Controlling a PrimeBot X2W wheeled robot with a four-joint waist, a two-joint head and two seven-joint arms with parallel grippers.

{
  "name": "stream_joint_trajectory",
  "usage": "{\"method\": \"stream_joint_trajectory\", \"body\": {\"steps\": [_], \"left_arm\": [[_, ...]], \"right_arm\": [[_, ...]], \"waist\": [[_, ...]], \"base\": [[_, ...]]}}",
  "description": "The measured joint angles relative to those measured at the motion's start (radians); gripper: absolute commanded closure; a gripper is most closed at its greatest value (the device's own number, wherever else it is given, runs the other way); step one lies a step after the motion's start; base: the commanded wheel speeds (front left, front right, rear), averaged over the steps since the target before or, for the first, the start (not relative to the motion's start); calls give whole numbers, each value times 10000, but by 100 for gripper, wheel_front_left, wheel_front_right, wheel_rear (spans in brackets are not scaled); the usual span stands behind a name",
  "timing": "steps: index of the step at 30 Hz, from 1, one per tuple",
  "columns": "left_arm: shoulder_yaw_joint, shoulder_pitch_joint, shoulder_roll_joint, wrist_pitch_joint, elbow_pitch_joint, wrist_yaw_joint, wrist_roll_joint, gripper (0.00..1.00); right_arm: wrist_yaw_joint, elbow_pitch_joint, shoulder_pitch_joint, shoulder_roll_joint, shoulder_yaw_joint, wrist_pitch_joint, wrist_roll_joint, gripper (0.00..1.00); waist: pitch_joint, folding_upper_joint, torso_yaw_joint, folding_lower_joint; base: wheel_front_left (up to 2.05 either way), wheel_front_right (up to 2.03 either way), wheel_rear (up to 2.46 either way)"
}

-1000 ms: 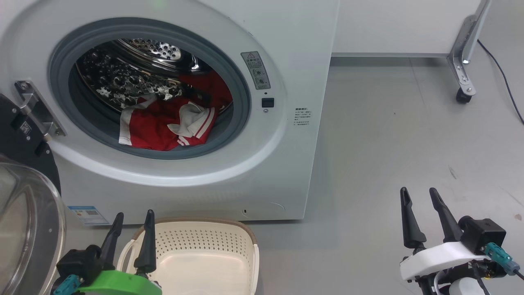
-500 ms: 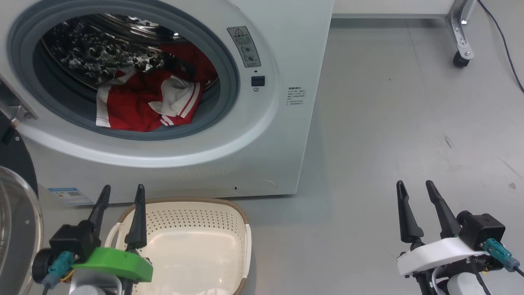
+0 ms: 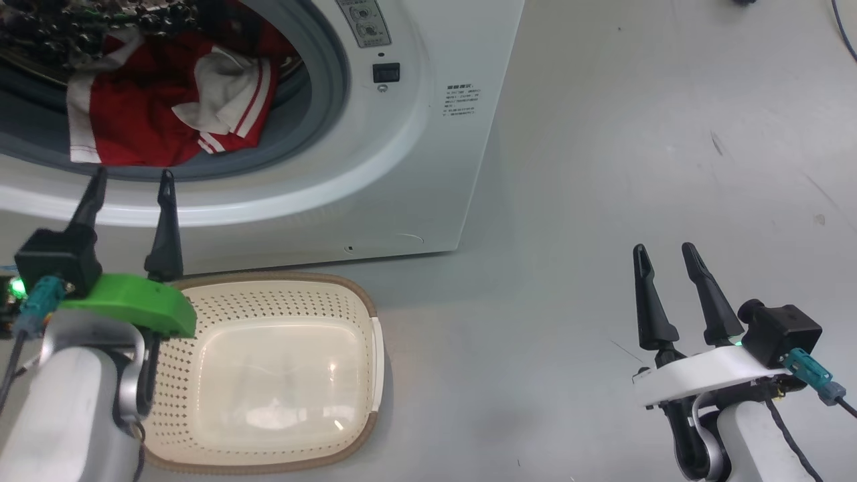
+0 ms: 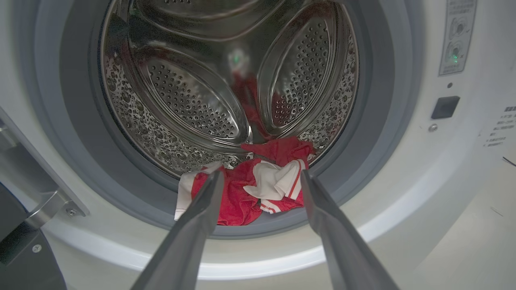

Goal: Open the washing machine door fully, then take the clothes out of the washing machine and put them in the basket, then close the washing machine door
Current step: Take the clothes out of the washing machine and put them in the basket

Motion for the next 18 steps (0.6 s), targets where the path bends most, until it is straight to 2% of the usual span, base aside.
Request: {"method": "stream_joint_trajectory", "body": {"steps": [13, 18], "left_arm": [[535, -2563, 685, 1664, 1164, 290, 713, 0], [656, -3231, 1248, 2332, 1931, 336, 1149, 0]], "right_arm": [[107, -54, -846, 355, 138, 0, 376, 0], [163, 21, -1005, 395, 128, -2, 426, 0]], "waist": [[1389, 0, -840, 0], [1786, 0, -1270, 0]], "base": [[0, 0, 0], [0, 0, 0]]}}
